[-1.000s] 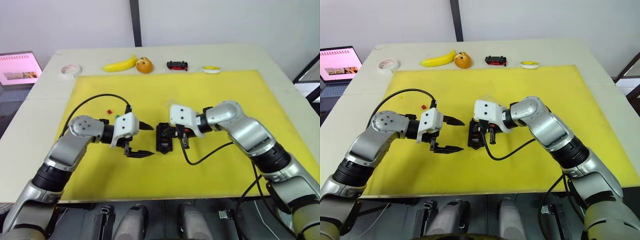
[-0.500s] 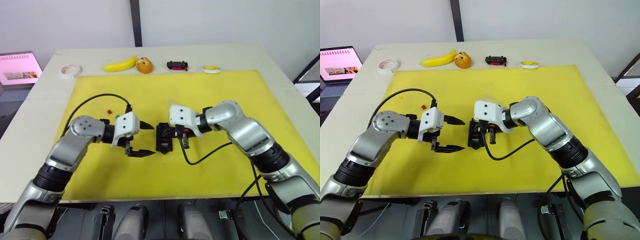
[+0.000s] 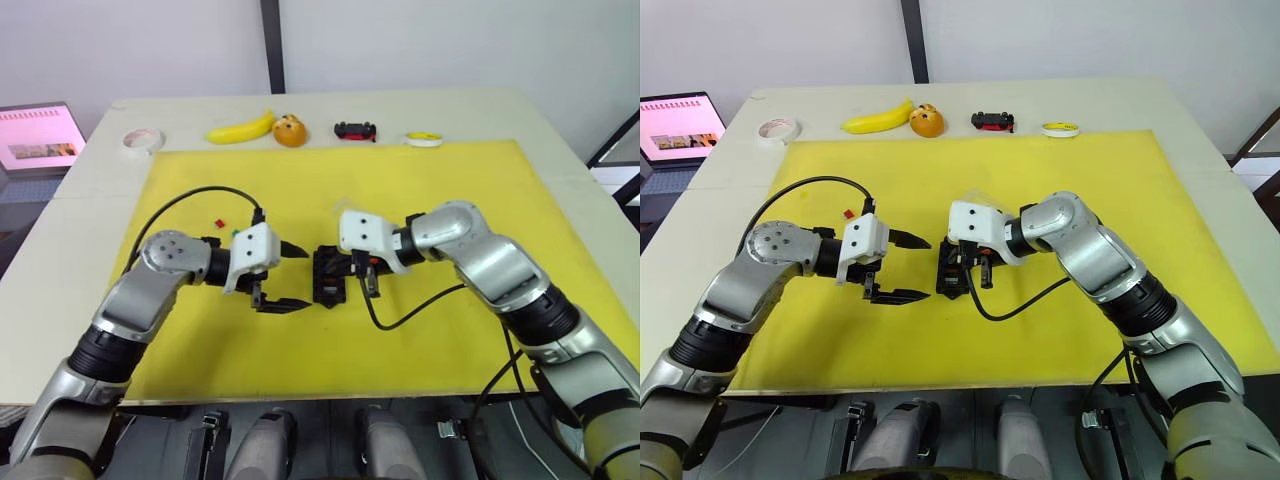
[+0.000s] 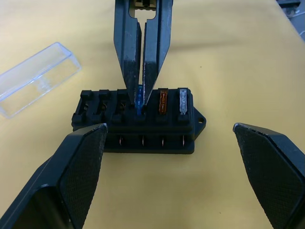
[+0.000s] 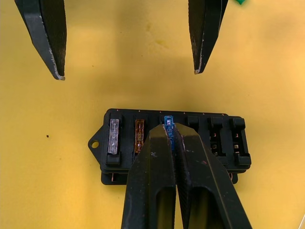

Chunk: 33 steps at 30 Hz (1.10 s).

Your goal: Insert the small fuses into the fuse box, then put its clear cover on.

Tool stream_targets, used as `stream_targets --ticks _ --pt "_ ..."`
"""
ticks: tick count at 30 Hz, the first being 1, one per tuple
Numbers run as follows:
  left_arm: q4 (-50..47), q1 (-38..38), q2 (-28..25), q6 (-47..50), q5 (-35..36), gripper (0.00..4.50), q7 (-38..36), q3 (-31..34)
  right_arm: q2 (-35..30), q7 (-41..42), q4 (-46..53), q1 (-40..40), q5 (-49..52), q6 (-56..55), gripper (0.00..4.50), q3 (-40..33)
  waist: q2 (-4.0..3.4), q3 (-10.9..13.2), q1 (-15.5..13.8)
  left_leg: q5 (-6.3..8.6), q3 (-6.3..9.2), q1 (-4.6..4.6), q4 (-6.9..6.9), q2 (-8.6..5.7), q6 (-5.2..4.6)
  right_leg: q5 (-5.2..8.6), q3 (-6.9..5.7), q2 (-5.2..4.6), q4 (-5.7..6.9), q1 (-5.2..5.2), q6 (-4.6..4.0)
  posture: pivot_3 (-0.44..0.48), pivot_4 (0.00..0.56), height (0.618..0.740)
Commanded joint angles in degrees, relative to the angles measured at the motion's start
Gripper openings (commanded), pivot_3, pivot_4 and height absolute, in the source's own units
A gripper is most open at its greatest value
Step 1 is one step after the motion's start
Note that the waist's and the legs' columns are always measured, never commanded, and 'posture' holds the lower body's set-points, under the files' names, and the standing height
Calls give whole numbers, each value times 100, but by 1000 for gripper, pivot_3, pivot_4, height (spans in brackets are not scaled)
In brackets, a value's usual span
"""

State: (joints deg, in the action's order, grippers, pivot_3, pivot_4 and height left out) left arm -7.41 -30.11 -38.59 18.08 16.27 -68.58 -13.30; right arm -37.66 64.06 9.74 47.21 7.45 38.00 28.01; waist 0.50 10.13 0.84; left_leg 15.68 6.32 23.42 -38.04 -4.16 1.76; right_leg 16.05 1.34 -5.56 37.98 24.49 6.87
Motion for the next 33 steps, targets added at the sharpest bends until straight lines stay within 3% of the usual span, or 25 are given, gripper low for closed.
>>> stream_targets --ticks 1,3,8,16,21,24,29,30,33 --pt "-83 -128 -6 -64 -9 4489 6 93 5 56 77 -8 33 23 328 -156 0 0 0 0 0 0 0 0 0 0 0 0 0 0 0 0 150 740" --pt "-83 -120 -9 -65 -14 4500 8 98 16 68 147 20 144 135 978 -259 0 0 0 0 0 0 0 0 0 0 0 0 0 0 0 0 150 740" --pt "-87 -103 -23 -62 -17 4500 5 115 -3 73 254 158 348 353 3469 -557 0 0 -1 0 0 0 0 0 0 0 0 0 1 0 0 0 150 740" --pt "-102 -90 -11 -69 -6 4500 -30 120 42 -29 345 -25 731 532 3469 -1078 0 0 -2 0 0 0 0 0 0 0 0 0 1 1 0 0 150 740" --pt "-95 -80 -8 -98 5 4500 -72 112 380 -279 479 -816 1049 -192 3469 -1581 5 -3 -5 0 1 0 -1 -1 0 0 -1 -1 2 -1 0 0 150 740" --pt "-115 -64 -18 -102 11 4500 -99 115 486 -345 617 -1311 1094 -672 2668 -1703 5 -3 -3 0 -1 0 -3 -1 0 0 1 -1 4 0 0 0 150 740" --pt "-102 -81 12 -103 -5 4500 -123 107 572 -501 583 -1701 930 -1235 244 -1640 5 -3 4 0 0 -1 -3 -1 1 0 0 0 7 0 0 0 150 740" --pt "-99 -82 16 -106 -8 4500 -127 108 573 -525 560 -1727 907 -1295 32 -1622 5 -3 3 -1 1 -2 -3 0 1 0 0 0 8 0 0 0 150 740" --pt "-100 -84 25 -107 -13 4500 -132 103 580 -588 500 -1803 830 -1465 32 -1559 5 -3 2 -1 0 -2 -3 -1 2 0 0 0 8 0 0 0 150 740"
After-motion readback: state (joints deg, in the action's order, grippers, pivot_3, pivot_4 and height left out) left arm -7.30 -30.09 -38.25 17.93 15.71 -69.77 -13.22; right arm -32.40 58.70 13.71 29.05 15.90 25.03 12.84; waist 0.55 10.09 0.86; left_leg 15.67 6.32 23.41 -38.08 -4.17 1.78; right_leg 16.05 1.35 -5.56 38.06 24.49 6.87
